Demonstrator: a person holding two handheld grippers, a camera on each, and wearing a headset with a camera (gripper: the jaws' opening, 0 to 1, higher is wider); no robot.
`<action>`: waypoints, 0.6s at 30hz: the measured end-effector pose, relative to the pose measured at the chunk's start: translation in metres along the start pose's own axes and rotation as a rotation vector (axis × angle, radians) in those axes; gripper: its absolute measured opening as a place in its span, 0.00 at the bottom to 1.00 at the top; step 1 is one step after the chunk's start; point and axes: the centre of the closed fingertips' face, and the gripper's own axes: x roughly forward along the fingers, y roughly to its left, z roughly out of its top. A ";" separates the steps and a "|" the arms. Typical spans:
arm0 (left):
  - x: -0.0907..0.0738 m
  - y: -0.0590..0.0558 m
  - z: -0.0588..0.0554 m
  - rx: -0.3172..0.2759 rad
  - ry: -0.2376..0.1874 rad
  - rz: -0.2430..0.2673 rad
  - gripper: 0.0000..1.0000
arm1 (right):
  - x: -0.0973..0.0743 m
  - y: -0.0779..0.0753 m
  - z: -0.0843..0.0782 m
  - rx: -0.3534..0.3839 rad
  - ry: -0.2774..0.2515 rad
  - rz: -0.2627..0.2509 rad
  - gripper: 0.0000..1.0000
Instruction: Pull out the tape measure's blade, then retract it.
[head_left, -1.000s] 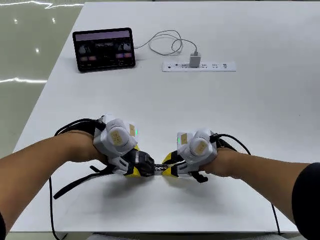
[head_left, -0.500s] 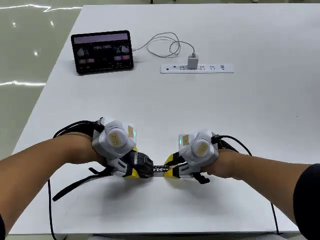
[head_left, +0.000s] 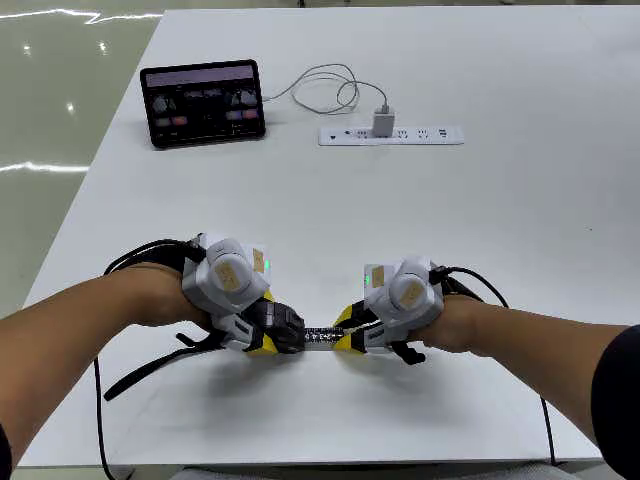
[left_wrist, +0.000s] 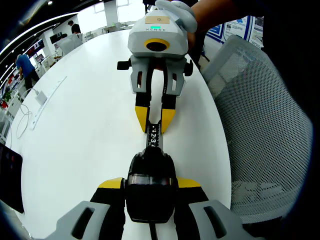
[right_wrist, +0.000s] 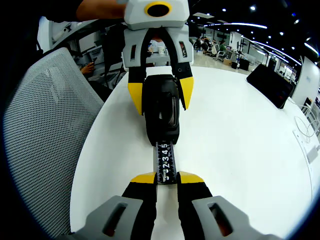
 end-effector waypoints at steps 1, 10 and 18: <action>0.000 0.000 0.000 0.006 0.000 -0.002 0.33 | 0.000 0.000 -0.001 0.000 0.001 0.001 0.10; 0.000 0.000 0.000 0.008 0.000 -0.005 0.33 | -0.005 -0.001 -0.006 0.017 0.002 0.000 0.10; 0.000 0.000 0.001 0.002 -0.002 0.001 0.33 | -0.010 -0.002 -0.011 0.019 0.009 -0.004 0.10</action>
